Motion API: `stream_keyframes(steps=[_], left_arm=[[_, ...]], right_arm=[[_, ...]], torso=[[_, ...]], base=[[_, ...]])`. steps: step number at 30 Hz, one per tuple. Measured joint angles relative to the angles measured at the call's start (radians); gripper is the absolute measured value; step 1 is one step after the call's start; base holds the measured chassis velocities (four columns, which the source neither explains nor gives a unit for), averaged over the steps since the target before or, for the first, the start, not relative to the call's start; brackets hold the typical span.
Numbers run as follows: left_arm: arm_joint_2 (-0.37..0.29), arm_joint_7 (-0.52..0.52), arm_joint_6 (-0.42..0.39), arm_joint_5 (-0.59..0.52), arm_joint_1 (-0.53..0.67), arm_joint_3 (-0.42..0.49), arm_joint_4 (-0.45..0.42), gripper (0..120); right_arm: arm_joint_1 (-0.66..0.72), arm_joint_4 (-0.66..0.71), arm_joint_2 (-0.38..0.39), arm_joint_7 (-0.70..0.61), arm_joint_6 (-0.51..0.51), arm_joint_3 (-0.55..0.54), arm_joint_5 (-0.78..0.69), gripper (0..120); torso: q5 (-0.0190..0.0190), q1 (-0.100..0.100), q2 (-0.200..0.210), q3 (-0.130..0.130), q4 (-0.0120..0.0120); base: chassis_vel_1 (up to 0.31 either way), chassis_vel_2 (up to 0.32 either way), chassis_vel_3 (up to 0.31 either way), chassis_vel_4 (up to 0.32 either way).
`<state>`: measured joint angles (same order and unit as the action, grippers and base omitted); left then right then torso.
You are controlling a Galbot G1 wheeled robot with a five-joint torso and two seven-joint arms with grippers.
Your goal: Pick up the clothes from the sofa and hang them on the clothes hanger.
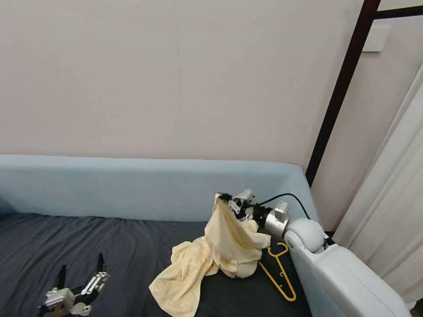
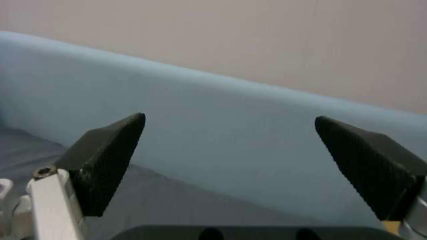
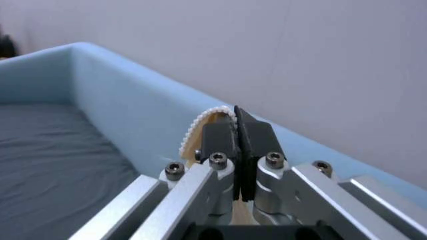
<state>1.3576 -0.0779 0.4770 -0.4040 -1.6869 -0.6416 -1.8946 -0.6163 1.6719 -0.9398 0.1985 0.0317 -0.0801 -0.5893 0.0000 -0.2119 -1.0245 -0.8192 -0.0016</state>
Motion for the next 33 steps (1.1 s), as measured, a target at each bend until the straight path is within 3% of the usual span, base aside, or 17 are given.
stream_keyframes(steps=[6, 12, 16, 20, 22, 25, 26, 30, 33], left_arm=[[-0.067, 0.06, 0.009, 0.016, 0.042, 0.035, 0.086, 100], [-0.09, 0.09, 0.031, 0.019, 0.053, 0.034, 0.112, 100], [-0.092, 0.092, 0.041, 0.018, 0.056, 0.029, 0.11, 100], [-0.08, 0.068, 0.045, 0.019, 0.066, 0.019, 0.083, 100], [-0.078, 0.064, 0.045, 0.019, 0.067, 0.017, 0.079, 100], [-0.071, 0.052, 0.042, 0.019, 0.071, 0.011, 0.056, 100], [-0.071, 0.052, 0.042, 0.019, 0.071, 0.011, 0.056, 100], [-0.071, 0.035, 0.034, 0.015, 0.075, -0.004, 0.032, 100], [-0.072, 0.025, 0.033, 0.013, 0.075, -0.01, 0.03, 100]], right_arm=[[-0.048, 0.093, 0.037, -0.146, -0.016, 0.009, -0.078, 0], [-0.014, 0.134, 0.044, -0.191, -0.034, 0.014, -0.167, 0], [0.114, 0.135, 0.049, -0.244, -0.029, -0.004, -0.273, 0], [0.424, 0.057, 0.054, -0.307, -0.017, -0.11, -0.394, 0], [0.461, 0.042, 0.048, -0.315, -0.015, -0.127, -0.403, 0], [0.657, -0.08, -0.027, -0.363, -0.011, -0.215, -0.415, 0], [0.657, -0.08, -0.027, -0.363, -0.011, -0.215, -0.415, 0], [0.849, -0.268, -0.167, -0.426, -0.019, -0.246, -0.394, 0], [0.919, -0.326, -0.22, -0.442, -0.019, -0.24, -0.393, 0]], torso=[[0.0001, 0.0, 0.0, 0.0, -0.0001], [0.0001, 0.0, 0.0, 0.0, 0.0], [0.0001, 0.0, 0.0, 0.0, 0.0001], [-0.0006, 0.0, 0.0, 0.0, 0.0003], [-0.0005, 0.0, 0.0, 0.0, 0.0001], [-0.0001, 0.0, 0.0, 0.0, 0.0], [-0.0001, 0.0, 0.0, 0.0, 0.0], [-0.0002, 0.0, 0.0, 0.0, 0.0005], [-0.0002, 0.0, 0.0, 0.0, 0.0003]], base=[[0.0, 0.0, 0.0, 0.0], [0.0, 0.0, 0.0, 0.0], [0.0, 0.0, 0.0, 0.0], [0.0, 0.0, 0.0, 0.0], [0.0, 0.0, 0.0, 0.0], [0.0, 0.0, 0.0, 0.0], [0.0, 0.0, 0.0, 0.0], [0.0, 0.0, 0.0, 0.0], [0.0, 0.0, 0.0, 0.0]])
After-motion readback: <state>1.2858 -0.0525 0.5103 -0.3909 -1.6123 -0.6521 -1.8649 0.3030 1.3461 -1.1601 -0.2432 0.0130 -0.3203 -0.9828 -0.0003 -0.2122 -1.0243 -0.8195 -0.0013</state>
